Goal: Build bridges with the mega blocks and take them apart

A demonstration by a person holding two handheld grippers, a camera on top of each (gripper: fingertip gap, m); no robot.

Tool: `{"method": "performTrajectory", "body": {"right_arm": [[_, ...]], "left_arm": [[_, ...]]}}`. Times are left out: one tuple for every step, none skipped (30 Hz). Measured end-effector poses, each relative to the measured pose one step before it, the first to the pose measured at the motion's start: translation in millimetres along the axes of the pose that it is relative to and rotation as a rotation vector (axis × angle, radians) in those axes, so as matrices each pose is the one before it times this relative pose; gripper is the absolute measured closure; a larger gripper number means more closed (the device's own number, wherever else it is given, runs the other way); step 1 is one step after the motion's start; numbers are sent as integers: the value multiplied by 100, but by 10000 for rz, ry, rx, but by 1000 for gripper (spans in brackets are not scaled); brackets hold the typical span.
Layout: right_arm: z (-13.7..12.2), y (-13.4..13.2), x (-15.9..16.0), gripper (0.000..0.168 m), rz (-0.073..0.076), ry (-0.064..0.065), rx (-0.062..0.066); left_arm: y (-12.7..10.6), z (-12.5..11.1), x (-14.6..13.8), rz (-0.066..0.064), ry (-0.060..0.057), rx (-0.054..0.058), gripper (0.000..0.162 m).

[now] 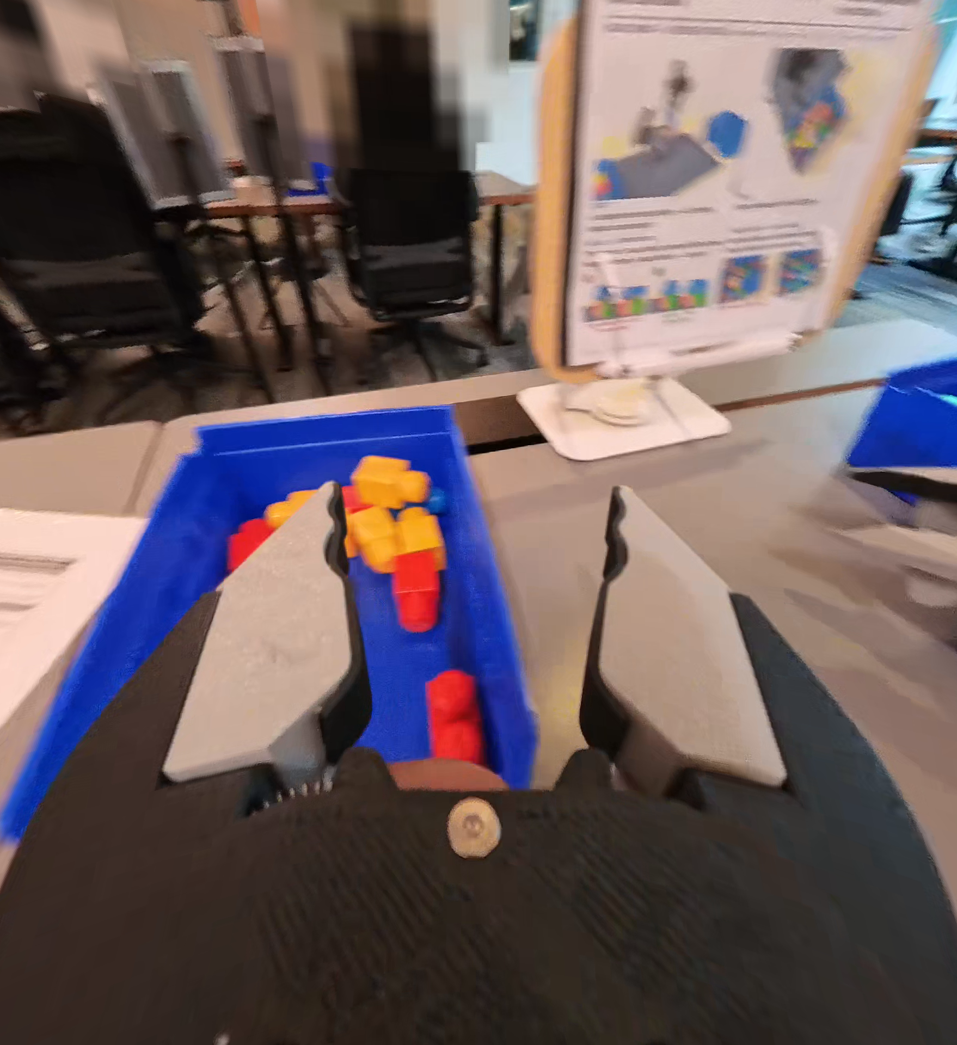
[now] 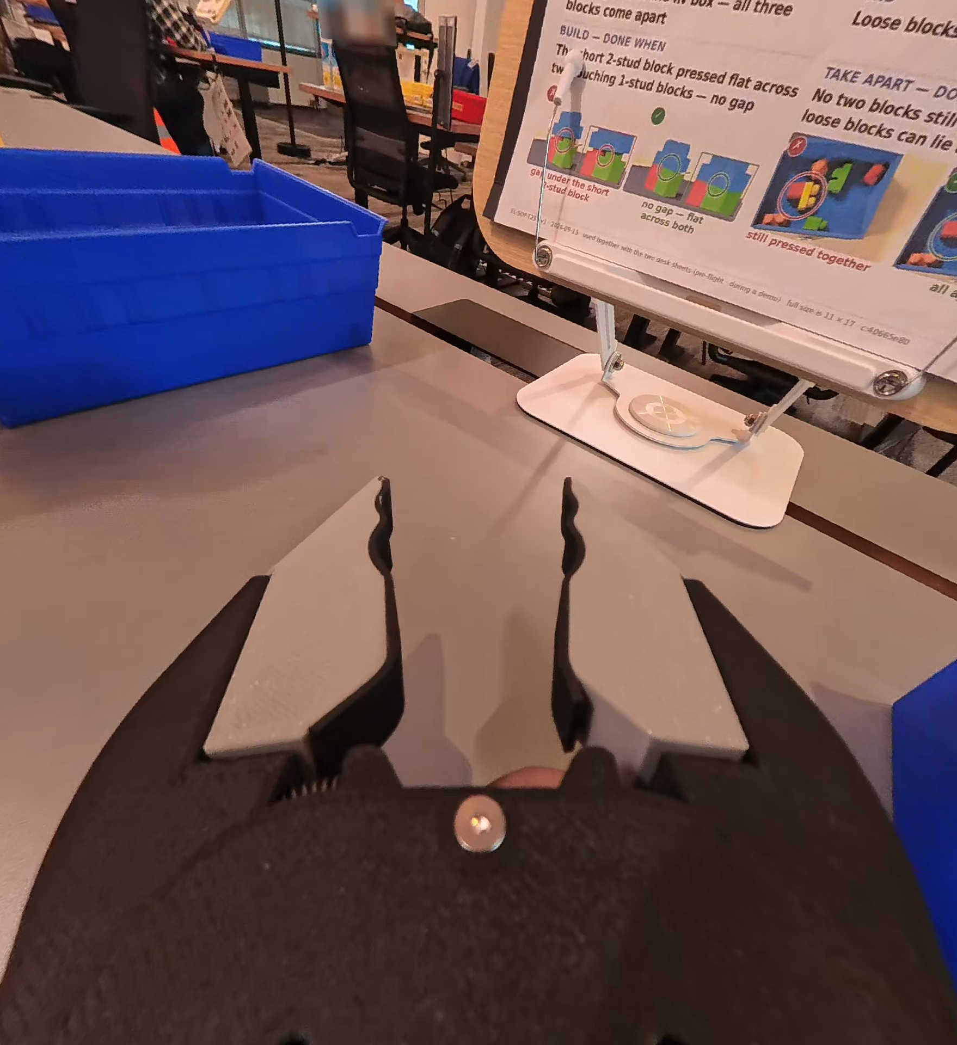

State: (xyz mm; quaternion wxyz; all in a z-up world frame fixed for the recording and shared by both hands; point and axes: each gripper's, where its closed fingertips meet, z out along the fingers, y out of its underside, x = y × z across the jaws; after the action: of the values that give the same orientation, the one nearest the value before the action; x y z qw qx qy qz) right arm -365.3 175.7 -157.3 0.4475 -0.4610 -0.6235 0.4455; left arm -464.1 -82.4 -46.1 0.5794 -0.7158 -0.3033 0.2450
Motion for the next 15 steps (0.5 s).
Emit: {"method": "performTrajectory", "body": {"right_arm": [[12,19,-18,110,-9,-1,4],[4,62,19,110,-6,6,-17],[1,76,57,110,3,21,-8],[-19,39,55,110,22,14,3],[-54,8,46,109,38,5,19],[-76,-60,32,109,36,-5,52],[-84,-85,36,109,25,-3,79],[-55,-60,6,109,20,-8,67],[-15,-10,7,109,8,-2,44],[18,9,15,108,-16,11,38],[34,54,26,108,-31,25,22],[67,103,33,107,-25,30,-5],[83,100,34,107,-13,23,6],[84,67,44,107,16,14,20],[108,61,74,107,54,21,11]], "left_arm": [[1,14,-1901,-181,-407,-242,71],[301,253,-1475,-184,-208,-351,70],[505,432,-1318,-154,-226,-418,69],[563,534,-1076,-84,-229,-388,67],[491,614,-760,-27,-160,-266,65],[438,671,-680,-62,-193,-173,64],[440,707,-511,-136,-163,-147,64],[410,730,-147,-188,19,-130,64],[415,746,79,-192,123,-124,65],[540,794,72,-174,107,-210,65],[536,856,67,-100,113,-252,67],[341,893,-135,-41,-8,-167,67],[59,855,-327,-7,-122,-54,67],[-198,801,-365,-5,-139,7,67],[-408,736,-264,-20,-75,36,66]]}}
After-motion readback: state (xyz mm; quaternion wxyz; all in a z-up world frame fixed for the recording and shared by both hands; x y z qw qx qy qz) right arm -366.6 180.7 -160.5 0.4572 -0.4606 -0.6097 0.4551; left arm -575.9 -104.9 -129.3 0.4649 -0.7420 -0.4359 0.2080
